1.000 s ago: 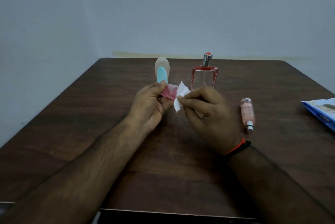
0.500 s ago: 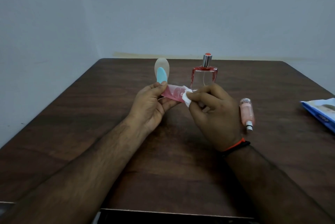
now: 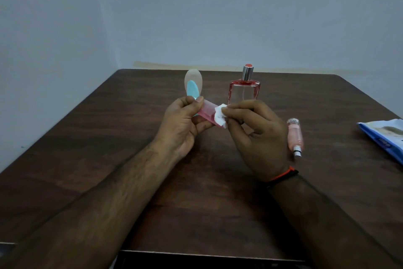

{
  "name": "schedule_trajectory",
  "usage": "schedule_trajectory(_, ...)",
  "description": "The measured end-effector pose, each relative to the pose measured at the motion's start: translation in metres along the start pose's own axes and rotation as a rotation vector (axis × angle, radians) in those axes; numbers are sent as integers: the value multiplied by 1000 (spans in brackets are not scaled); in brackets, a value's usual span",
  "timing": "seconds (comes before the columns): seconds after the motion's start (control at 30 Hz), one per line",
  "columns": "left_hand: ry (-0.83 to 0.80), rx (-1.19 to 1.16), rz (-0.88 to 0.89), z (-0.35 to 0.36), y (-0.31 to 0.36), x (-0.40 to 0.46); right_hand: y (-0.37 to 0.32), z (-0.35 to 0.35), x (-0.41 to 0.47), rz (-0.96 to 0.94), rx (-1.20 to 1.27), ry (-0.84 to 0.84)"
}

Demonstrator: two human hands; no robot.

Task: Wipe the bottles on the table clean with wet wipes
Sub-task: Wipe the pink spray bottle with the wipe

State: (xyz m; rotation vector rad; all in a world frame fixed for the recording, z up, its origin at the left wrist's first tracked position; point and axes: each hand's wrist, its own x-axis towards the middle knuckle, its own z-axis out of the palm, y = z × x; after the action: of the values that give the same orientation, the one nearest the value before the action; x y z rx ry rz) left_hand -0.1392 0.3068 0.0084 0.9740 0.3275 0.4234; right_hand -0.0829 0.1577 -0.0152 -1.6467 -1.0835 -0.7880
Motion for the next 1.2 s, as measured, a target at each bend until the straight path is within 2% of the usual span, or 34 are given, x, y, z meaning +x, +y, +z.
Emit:
schedule_trajectory(0.17, -42, 12, 59, -7, -2, 5, 3, -4, -3, -5, -28, -90)
schedule_trajectory(0.33, -147, 279, 252, -7, 5, -1, 2, -13, 2, 140, 30, 146)
schedule_trajectory(0.4, -192, 382, 311, -4, 3, -5, 1, -13, 4, 139, 50, 102)
schedule_trajectory(0.47, -225, 402, 335, -1, -1, -7, 0, -9, 2, 113, 31, 7)
schedule_trajectory(0.53, -226, 392, 329, 0, -3, -8, 1, -7, 2, 108, 30, -19)
schedule_trajectory(0.7, -273, 443, 325, -2, -1, -8, 3, -10, 6, 147, 21, 53)
schedule_trajectory(0.87, -292, 672, 433, -1, -7, -12, -1, -13, 10, 223, 192, 131)
schedule_trajectory(1.03, -137, 984, 708, 5, -11, -18, -1, -8, 5, 39, -21, 129)
schedule_trajectory(1.2, -32, 1050, 721, 7, -15, -20, 1, -2, 4, -187, -250, -56)
